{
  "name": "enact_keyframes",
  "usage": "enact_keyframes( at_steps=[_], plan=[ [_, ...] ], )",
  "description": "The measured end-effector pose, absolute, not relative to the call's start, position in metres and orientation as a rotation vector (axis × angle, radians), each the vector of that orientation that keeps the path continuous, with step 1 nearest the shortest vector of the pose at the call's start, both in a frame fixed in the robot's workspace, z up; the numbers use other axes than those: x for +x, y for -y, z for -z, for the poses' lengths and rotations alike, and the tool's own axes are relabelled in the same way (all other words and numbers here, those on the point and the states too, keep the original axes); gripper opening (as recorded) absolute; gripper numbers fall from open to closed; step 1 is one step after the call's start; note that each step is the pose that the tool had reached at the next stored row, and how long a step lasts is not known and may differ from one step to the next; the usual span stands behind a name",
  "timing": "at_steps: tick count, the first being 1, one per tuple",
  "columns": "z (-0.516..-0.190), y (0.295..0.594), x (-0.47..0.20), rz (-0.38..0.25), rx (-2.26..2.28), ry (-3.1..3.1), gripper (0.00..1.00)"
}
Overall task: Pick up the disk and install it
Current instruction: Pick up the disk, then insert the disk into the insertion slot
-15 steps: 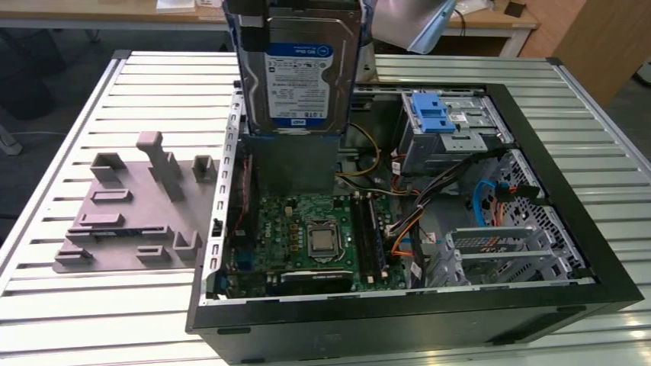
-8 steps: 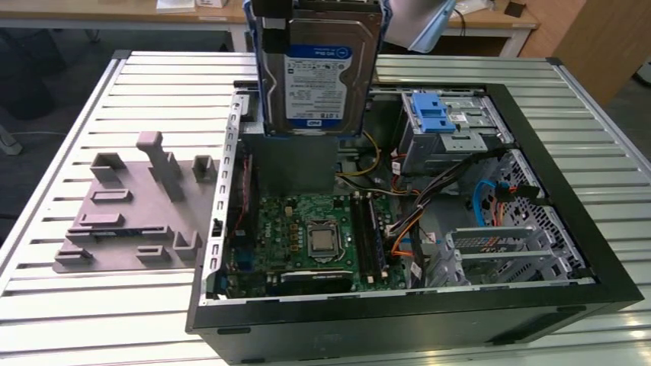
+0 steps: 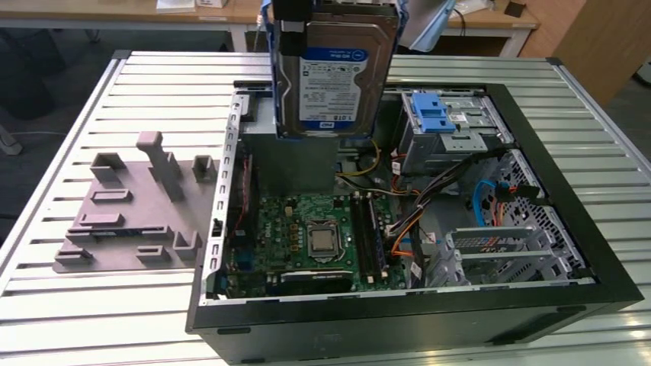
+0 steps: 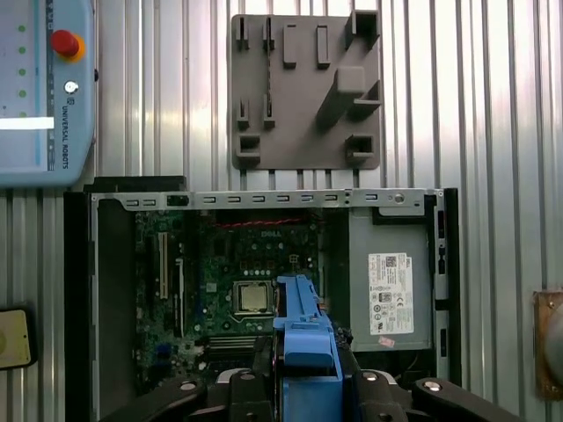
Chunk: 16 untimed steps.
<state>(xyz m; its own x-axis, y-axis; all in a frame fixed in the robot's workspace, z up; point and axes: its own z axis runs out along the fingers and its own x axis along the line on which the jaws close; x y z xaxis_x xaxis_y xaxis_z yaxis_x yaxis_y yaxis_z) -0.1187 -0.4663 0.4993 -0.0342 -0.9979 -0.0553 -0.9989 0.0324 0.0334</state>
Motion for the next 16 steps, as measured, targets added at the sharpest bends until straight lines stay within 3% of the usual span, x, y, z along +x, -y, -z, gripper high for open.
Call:
enact_keyframes(
  at_steps=[16],
  plan=[
    [-0.495, 0.472, -0.099, -0.098, -2.172, -2.245, 0.36]
  ],
)
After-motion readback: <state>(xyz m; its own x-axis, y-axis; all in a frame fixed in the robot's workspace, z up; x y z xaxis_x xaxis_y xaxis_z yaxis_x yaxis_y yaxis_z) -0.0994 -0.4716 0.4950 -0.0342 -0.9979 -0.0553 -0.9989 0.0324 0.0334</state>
